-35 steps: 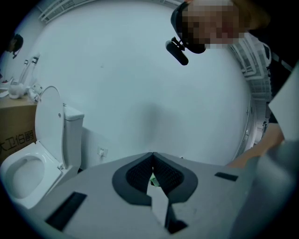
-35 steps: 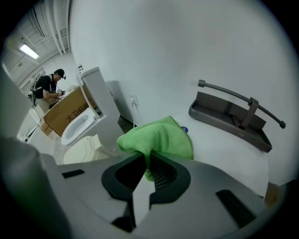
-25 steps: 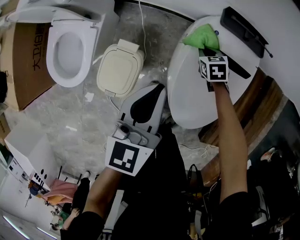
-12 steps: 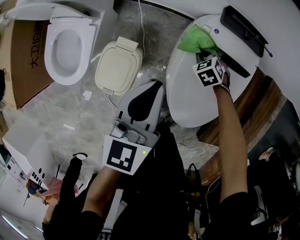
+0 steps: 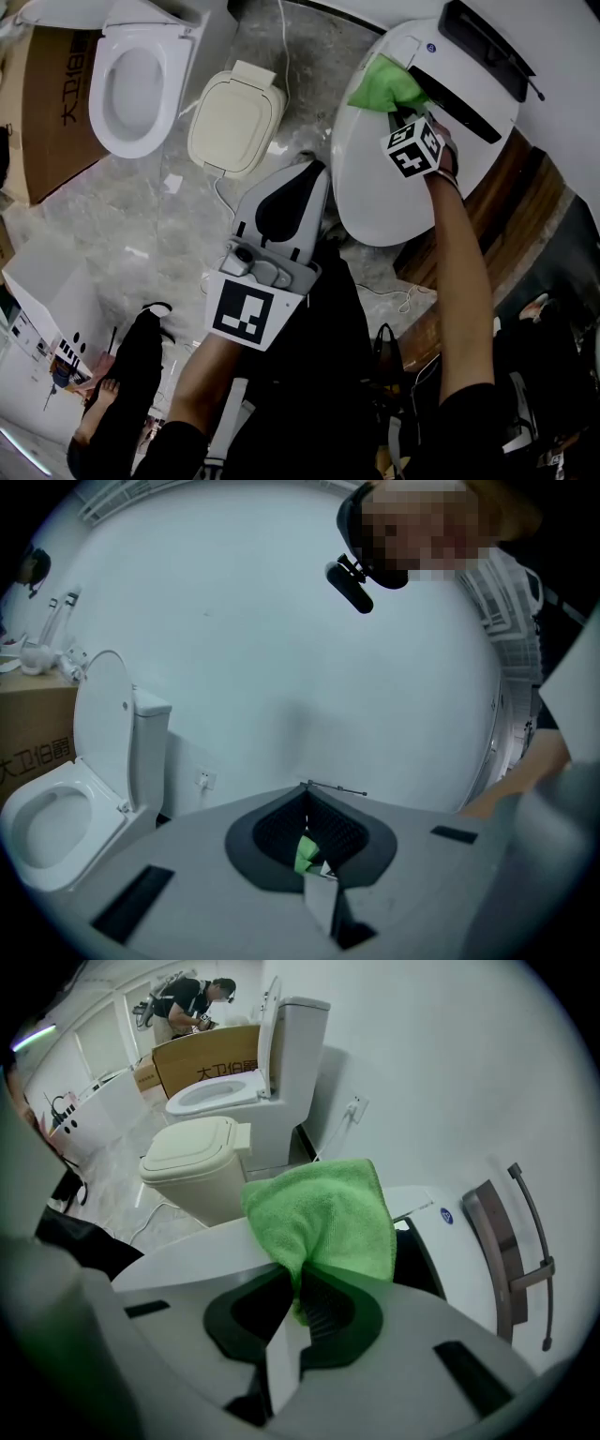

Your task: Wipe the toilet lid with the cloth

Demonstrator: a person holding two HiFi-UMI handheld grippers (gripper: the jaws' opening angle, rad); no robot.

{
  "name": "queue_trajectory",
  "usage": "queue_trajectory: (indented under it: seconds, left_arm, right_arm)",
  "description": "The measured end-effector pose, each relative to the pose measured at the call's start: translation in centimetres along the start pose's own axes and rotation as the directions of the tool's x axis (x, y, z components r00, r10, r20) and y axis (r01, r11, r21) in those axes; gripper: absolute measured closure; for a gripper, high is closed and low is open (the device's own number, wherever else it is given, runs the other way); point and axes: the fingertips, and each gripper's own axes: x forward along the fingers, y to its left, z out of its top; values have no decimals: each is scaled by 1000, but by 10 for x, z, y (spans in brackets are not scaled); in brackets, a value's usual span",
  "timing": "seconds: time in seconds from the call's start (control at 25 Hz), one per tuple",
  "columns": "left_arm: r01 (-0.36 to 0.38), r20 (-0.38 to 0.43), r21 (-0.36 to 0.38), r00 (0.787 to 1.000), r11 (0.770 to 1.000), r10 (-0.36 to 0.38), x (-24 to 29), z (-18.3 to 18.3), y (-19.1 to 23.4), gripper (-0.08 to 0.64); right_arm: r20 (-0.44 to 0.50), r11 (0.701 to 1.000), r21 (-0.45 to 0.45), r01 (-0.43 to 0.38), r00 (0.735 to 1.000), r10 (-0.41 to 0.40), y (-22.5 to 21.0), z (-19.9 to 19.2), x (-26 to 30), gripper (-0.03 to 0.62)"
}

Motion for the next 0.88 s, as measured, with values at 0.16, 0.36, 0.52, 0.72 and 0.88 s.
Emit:
queue_trajectory:
  seconds: [0.16,0.36,0.52,0.72,0.88]
  left_arm:
    - [-4,5,0,1000,1000,4,-13,-7,-12,551]
    - [-13,14,-2,1000,1000,13,-32,-13,-24,551]
    - [-22,24,-2,999,1000,22,-47,-19,-34,551]
    - [-38,30,-2,999,999,38,-68,-28,-44,551]
    - [-48,30,1,998,999,48,-84,-36,-52,551]
  right_arm:
    - [-2,1000,-23,-11,1000,11,21,-15,-4,555]
    - [-24,996,-86,-26,999,24,56,-31,-7,555]
    - [-38,989,-140,-40,999,35,86,-43,-9,555]
    - [-44,981,-182,-61,998,53,122,-58,-12,555]
    - [-50,974,-211,-82,996,73,154,-74,-16,555]
